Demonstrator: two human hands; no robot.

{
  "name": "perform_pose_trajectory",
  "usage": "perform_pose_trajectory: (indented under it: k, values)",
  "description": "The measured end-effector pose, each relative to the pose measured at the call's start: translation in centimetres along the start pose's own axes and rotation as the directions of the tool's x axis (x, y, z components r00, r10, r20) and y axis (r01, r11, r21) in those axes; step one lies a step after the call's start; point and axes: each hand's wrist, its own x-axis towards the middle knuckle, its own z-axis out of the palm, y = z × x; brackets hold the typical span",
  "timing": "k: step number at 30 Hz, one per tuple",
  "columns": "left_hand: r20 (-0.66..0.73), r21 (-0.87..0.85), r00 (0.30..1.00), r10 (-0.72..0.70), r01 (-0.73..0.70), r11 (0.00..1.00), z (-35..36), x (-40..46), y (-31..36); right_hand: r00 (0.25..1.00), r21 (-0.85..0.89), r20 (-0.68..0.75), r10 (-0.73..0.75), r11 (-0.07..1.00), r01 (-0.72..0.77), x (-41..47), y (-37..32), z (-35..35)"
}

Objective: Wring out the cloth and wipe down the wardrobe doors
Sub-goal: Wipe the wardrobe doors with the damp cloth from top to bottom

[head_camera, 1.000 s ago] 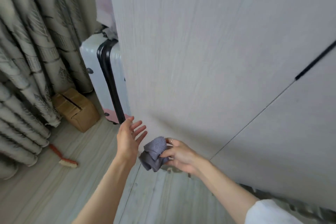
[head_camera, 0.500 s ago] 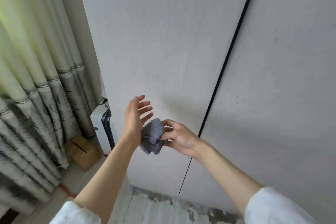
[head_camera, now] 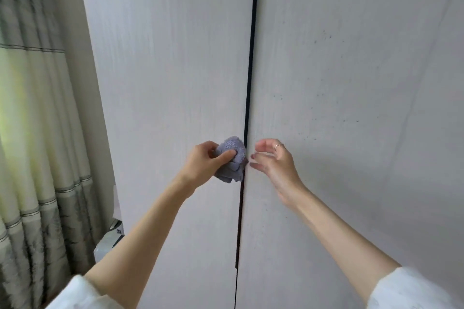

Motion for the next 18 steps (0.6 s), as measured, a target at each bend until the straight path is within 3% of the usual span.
perform_pose_trajectory:
  k: [1,3,5,13,15,18]
  values:
    - [-0.043,-0.037,0.999,-0.007,0.005,0.999,0.3,0.4,1.0,0.991,-0.127,-0.021,-0.134,0.983,0.131,0.0,-0.9,-0.7]
    - [-0.076,-0.163,0.997,-0.028,0.015,0.986,1.2,1.2,3.4,0.936,-0.287,0.088,-0.341,0.891,0.352,-0.2,-2.8,-2.2]
    - [-0.035,-0.294,0.999,-0.031,0.019,0.955,1.9,1.7,6.0,0.882,-0.372,0.220,-0.416,0.801,0.470,0.0,-3.8,-3.2]
    - [0.073,-0.309,0.996,0.046,-0.021,0.951,5.9,5.8,15.8,0.792,-0.627,0.302,-0.531,0.515,0.584,5.0,-9.5,-10.1]
    - [0.074,-0.363,0.995,0.073,-0.041,0.931,6.8,7.1,17.9,0.739,-0.638,0.334,-0.586,0.437,0.635,6.9,-11.3,-11.9]
    - [0.082,-0.433,0.979,0.186,-0.133,0.892,8.0,9.3,21.2,0.624,-0.613,0.237,-0.745,0.384,0.691,10.1,-14.5,-14.9]
